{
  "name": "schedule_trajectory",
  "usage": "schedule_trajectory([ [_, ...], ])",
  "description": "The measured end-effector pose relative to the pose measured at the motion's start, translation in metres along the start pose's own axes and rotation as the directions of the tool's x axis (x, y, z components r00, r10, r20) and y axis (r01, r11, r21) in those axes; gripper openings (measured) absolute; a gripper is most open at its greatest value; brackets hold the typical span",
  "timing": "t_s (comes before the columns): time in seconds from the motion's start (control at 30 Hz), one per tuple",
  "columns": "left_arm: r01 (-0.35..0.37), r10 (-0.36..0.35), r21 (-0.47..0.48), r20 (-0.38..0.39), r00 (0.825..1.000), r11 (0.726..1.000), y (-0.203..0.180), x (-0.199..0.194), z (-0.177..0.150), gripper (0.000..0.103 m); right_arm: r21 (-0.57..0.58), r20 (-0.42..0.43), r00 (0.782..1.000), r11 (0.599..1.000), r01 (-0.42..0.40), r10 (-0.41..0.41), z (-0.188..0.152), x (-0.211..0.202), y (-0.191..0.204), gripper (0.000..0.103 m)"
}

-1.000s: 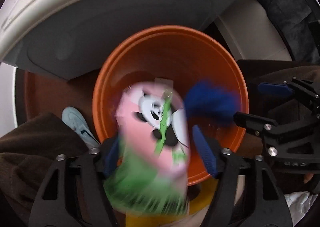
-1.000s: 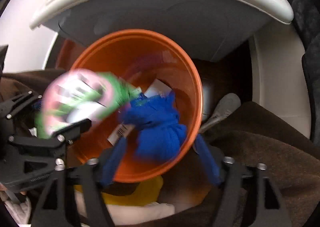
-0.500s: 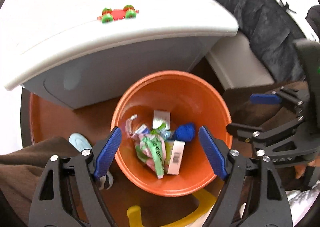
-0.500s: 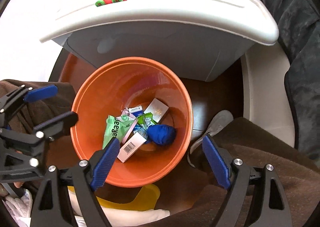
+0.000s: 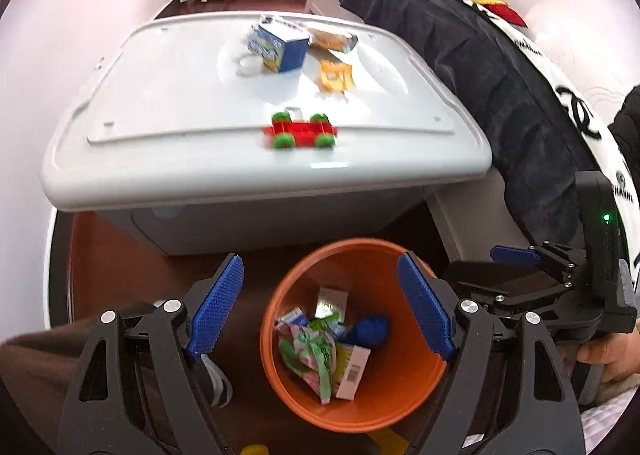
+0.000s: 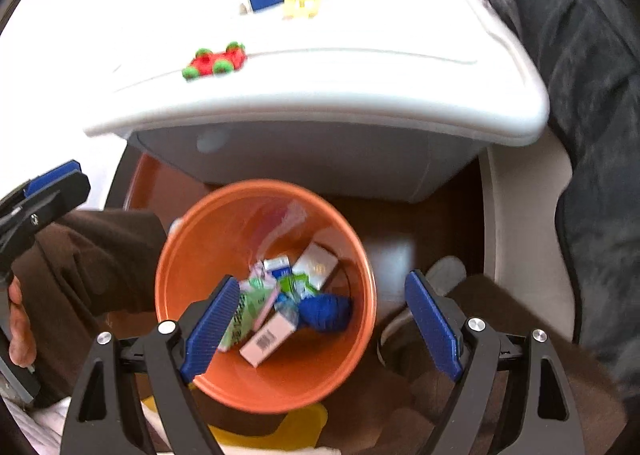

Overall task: Collect trash
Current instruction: 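Grasp the blue milk carton with the left gripper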

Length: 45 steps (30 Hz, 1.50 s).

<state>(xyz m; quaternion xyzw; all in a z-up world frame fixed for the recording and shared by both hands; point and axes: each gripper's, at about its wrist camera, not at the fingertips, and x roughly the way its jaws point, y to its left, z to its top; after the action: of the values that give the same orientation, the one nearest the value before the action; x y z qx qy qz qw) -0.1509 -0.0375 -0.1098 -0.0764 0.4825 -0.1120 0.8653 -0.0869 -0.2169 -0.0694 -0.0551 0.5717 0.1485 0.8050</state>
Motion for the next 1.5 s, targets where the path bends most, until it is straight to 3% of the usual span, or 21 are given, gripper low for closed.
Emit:
schedule_trajectory([
  [0.2, -0.01, 0.011, -0.028, 0.023, 1.0, 1.0, 0.013, -0.002, 0.036, 0.078, -0.005, 0.044, 0.999, 1.0, -0.007, 0.007, 0.037, -0.005, -0.001, 0.083],
  [0.4, -0.003, 0.008, -0.056, 0.082, 0.997, 0.998, 0.014, 0.015, 0.115, 0.084, 0.02, 0.079, 0.997, 1.0, -0.014, 0.013, 0.059, -0.003, -0.017, 0.083],
  [0.53, -0.021, 0.028, -0.119, 0.064, 0.998, 0.993, 0.02, 0.055, 0.172, 0.084, 0.052, 0.067, 0.997, 0.998, -0.034, 0.031, 0.071, 0.011, -0.033, 0.083],
  [0.73, -0.067, 0.064, -0.199, -0.023, 0.998, 0.978, 0.03, 0.112, 0.218, 0.084, 0.116, 0.038, 0.997, 0.991, -0.066, 0.062, 0.08, 0.033, -0.06, 0.083],
  [1.03, -0.166, 0.147, -0.214, -0.102, 0.984, 0.963, 0.032, 0.173, 0.248, 0.084, 0.171, -0.015, 0.993, 0.978, -0.117, 0.121, 0.075, 0.054, -0.075, 0.083],
  [1.27, -0.229, 0.191, -0.27, -0.158, 0.969, 0.935, 0.046, 0.203, 0.247, 0.083, 0.196, -0.032, 0.99, 0.972, -0.129, 0.137, 0.076, 0.064, -0.08, 0.083],
  [1.4, -0.209, 0.183, -0.302, -0.112, 0.977, 0.93, 0.057, 0.195, 0.246, 0.055, 0.209, -0.043, 0.987, 0.968, -0.141, 0.153, 0.077, 0.069, -0.08, 0.077],
  [1.5, -0.214, 0.197, -0.279, -0.086, 0.977, 0.936, 0.058, 0.183, 0.247, 0.052, 0.19, -0.046, 0.987, 0.971, -0.146, 0.157, 0.077, 0.07, -0.074, 0.077],
])
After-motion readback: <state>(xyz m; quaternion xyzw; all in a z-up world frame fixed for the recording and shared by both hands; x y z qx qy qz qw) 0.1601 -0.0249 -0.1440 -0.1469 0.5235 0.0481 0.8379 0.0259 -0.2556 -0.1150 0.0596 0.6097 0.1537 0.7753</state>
